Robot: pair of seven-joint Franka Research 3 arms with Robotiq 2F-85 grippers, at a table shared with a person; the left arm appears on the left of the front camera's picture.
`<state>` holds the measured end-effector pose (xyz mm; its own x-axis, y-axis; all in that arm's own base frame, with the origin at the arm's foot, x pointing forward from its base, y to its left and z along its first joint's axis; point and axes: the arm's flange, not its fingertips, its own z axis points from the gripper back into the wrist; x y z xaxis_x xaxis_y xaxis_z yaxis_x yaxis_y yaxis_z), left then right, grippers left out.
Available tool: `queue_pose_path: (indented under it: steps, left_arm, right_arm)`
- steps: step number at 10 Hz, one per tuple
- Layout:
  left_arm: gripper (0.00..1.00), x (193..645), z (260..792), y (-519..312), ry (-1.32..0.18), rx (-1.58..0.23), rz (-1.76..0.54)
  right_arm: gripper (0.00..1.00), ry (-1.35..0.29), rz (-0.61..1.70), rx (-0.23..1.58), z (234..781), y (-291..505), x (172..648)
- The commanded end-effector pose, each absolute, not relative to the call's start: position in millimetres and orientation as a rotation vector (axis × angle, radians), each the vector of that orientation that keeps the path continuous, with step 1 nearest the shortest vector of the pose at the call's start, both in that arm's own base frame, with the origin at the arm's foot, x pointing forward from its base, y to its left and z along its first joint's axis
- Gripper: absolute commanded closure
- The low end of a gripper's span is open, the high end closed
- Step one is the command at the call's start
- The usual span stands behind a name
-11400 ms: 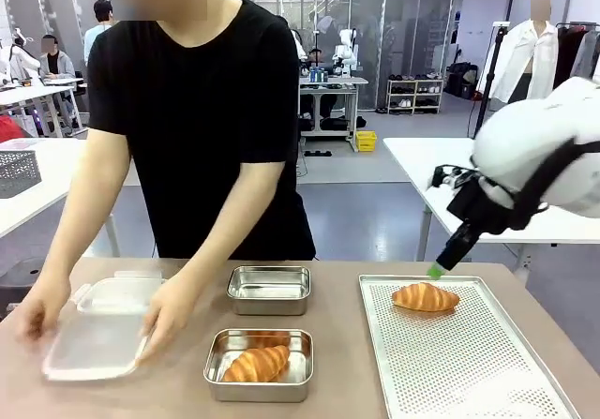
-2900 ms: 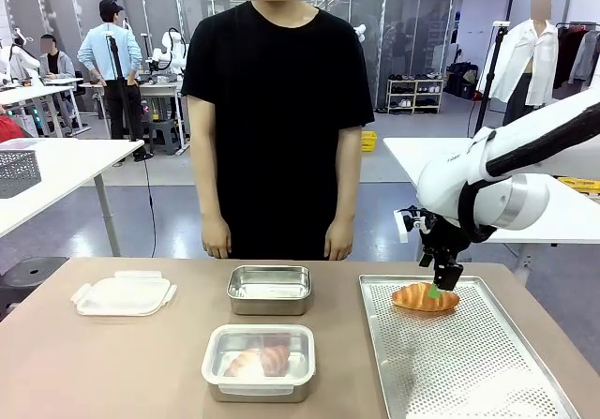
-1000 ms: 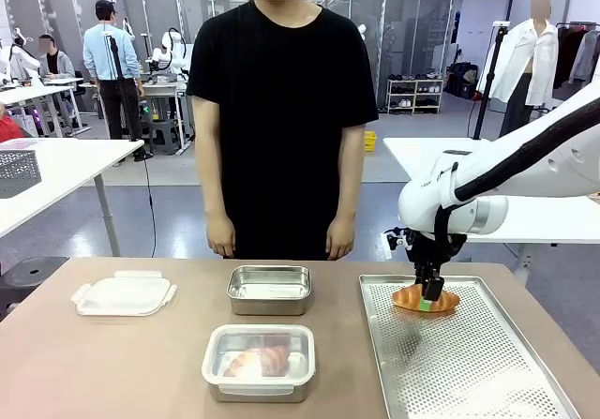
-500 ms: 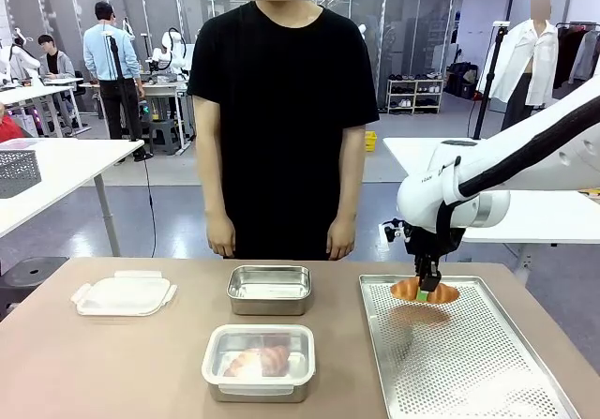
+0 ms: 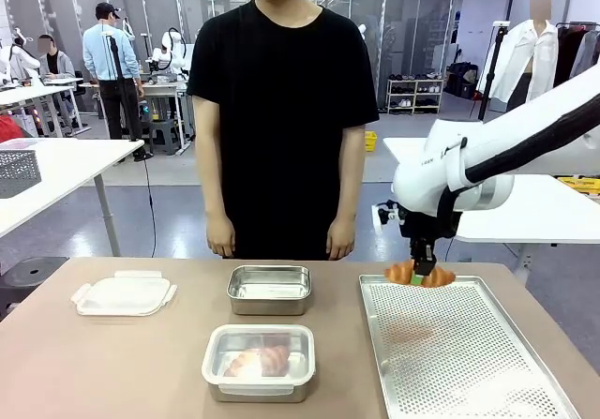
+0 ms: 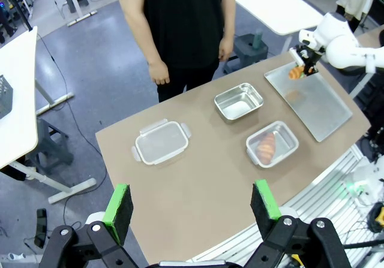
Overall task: Place the bread into the airtight container.
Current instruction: Pick up a Butter Roll and place it into an empty Airtight Container.
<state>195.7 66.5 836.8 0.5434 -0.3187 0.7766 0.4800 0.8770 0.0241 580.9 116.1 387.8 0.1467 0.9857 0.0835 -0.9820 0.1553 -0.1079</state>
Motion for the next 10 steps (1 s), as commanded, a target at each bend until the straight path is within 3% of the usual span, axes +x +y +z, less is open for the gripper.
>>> queue_pose_path:
  steps: [1, 6, 10]
  left_arm:
    - [0.00, 195.7, 838.8, 65.9, -0.878, -0.198, -0.479]
    - [0.00, 195.7, 838.8, 65.9, -0.878, -0.198, -0.479]
    - [0.00, 195.7, 838.8, 65.9, -0.878, -0.198, -0.479]
  right_arm:
    - [0.57, -0.128, 1.400, -0.063, 416.5, 160.4, 568.5]
    - [0.57, -0.130, 1.466, -0.088, 443.8, 310.0, 587.0]
    - [0.57, -0.123, 1.477, -0.087, 430.0, 400.4, 596.2]
